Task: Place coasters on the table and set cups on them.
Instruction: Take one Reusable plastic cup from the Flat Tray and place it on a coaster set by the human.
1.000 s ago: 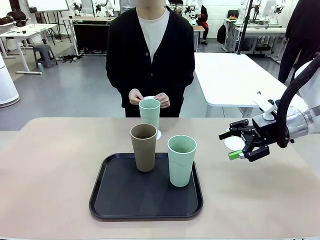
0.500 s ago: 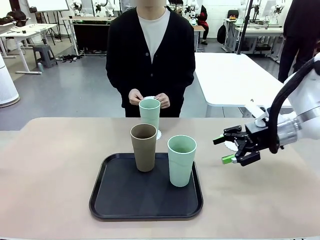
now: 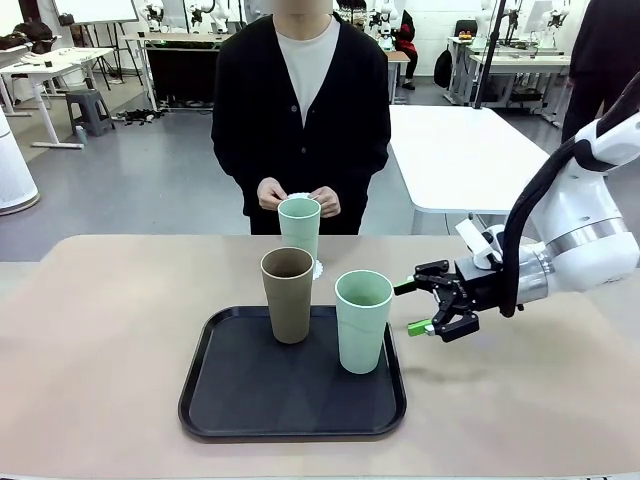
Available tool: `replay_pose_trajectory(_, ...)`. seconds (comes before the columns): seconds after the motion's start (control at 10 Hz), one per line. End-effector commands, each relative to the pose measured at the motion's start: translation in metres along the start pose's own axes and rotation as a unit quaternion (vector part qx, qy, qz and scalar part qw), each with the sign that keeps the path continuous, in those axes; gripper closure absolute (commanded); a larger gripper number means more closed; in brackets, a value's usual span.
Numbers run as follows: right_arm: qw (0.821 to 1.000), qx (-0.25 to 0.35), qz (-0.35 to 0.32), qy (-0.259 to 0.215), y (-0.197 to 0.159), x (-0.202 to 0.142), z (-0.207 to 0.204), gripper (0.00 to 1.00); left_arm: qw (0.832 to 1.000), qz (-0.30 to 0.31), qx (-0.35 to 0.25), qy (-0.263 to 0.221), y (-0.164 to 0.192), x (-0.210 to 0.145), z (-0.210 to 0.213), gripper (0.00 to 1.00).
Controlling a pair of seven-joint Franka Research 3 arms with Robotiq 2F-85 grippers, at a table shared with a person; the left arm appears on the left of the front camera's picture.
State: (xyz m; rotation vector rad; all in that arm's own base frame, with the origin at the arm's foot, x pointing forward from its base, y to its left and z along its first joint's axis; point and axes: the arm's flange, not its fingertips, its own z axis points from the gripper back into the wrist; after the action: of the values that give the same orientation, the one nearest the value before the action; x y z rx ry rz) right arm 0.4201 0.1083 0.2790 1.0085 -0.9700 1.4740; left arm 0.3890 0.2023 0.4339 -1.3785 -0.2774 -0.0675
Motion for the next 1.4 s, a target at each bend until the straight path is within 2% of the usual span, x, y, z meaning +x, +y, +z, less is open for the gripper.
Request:
replay_pose_trajectory(0.0, 1.0, -0.001, 0.013, -0.014, -0.004, -0.001, -0.008, 0.0, 1.0, -0.003, -0.001, -0.007, -0.001, 0.0, 0.001, 0.0)
replay_pose_trajectory(1.3, 0.998, 0.047, -0.052, -0.008, -0.005, 0.007, -0.042, 0.0, 1.0, -0.003, -0.001, -0.007, -0.001, 0.0, 0.001, 0.0)
